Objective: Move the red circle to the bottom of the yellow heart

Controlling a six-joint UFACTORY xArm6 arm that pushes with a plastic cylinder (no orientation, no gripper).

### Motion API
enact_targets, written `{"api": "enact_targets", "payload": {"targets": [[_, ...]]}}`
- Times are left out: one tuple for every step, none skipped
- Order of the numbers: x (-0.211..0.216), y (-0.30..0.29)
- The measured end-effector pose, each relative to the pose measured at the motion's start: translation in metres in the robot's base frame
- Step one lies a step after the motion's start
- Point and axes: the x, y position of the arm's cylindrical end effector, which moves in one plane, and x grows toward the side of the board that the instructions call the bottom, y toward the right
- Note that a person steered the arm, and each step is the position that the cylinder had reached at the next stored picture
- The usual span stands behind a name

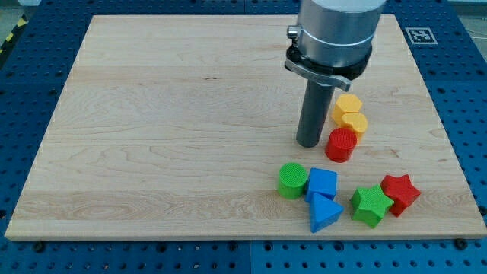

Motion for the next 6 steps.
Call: {"api": "enact_targets", "payload": {"targets": [[0.0, 0.007], [0.005, 0.007], [0.01, 0.007], [0.011, 0.007], [0.015, 0.01], [0.016, 0.011]]}}
